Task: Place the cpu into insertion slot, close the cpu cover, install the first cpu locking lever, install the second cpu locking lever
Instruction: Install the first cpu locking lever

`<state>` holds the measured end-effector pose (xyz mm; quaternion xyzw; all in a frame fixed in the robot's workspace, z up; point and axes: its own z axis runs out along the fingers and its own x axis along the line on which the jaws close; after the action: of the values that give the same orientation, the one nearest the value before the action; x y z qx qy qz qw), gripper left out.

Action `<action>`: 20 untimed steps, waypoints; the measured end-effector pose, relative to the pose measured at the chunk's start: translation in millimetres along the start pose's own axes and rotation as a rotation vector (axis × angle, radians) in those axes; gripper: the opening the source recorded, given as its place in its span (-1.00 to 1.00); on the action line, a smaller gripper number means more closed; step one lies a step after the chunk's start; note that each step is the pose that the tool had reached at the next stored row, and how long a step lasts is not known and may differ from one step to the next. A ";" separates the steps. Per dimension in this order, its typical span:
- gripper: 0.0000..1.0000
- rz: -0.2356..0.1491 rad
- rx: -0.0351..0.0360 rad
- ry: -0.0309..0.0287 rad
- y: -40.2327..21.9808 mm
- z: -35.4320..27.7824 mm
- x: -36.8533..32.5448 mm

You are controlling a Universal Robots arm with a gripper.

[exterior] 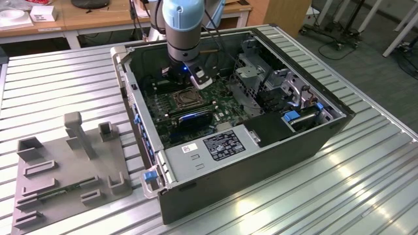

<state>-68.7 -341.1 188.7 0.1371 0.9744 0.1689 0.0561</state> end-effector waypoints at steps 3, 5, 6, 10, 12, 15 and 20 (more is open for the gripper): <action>-0.79 0.000 0.0005 0.0001 -0.3 1.0 -0.4; -0.79 0.000 0.0008 0.0001 -0.5 1.6 -0.8; -0.79 0.000 0.0007 0.0000 -0.5 2.0 -0.9; -0.79 0.001 0.0002 -0.0002 -0.6 2.9 -1.5; -0.79 0.001 0.0003 -0.0003 -0.6 2.9 -1.7; -0.79 0.001 0.0003 -0.0002 -0.5 3.0 -1.8; -0.79 0.001 0.0003 -0.0003 -0.5 3.0 -1.9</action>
<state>-66.6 -341.2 185.9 0.1374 0.9744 0.1687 0.0562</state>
